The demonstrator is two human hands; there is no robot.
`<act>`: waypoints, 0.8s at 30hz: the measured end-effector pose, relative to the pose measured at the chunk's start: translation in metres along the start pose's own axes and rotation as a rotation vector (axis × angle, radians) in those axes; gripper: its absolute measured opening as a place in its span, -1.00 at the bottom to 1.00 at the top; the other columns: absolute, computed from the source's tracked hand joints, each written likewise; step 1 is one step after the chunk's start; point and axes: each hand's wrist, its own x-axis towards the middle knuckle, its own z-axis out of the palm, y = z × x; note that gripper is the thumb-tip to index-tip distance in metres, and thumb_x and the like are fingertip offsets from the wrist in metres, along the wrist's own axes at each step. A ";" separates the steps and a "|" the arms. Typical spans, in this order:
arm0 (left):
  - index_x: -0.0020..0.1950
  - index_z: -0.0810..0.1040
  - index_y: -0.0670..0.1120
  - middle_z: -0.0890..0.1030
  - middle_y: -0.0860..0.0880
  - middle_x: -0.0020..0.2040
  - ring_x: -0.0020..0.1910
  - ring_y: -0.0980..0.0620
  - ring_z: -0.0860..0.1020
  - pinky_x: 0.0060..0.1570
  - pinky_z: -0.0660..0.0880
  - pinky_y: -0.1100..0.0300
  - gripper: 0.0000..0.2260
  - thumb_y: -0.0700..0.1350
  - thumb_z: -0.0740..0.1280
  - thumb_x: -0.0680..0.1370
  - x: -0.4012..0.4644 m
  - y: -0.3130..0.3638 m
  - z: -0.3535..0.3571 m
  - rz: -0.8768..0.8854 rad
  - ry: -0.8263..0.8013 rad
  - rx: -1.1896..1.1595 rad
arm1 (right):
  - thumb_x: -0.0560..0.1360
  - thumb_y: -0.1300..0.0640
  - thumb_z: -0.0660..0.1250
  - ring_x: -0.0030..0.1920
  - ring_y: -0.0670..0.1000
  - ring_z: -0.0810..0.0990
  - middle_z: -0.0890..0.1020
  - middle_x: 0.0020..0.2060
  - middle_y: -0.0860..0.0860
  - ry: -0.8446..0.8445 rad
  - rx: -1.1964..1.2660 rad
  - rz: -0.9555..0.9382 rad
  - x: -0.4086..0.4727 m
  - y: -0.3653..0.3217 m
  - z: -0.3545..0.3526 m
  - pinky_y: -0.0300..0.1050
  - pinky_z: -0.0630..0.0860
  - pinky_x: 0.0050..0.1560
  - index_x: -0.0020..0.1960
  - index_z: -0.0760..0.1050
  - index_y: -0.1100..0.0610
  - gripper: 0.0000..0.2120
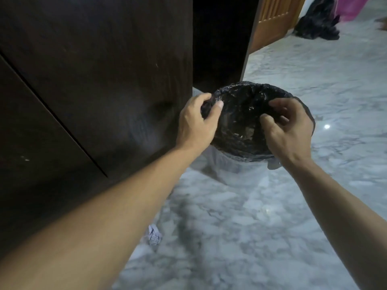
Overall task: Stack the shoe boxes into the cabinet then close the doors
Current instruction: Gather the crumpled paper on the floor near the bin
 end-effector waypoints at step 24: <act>0.52 0.19 -0.17 0.16 -0.22 0.54 0.53 -0.18 0.13 0.49 0.08 -0.17 -0.32 0.26 0.11 0.55 -0.204 -0.215 -0.063 -0.236 -0.115 0.611 | 0.58 0.10 0.23 0.31 0.14 0.42 0.40 0.35 0.10 -0.933 -0.394 -0.222 -0.136 0.067 0.159 0.02 0.40 0.29 0.40 0.34 0.17 -0.59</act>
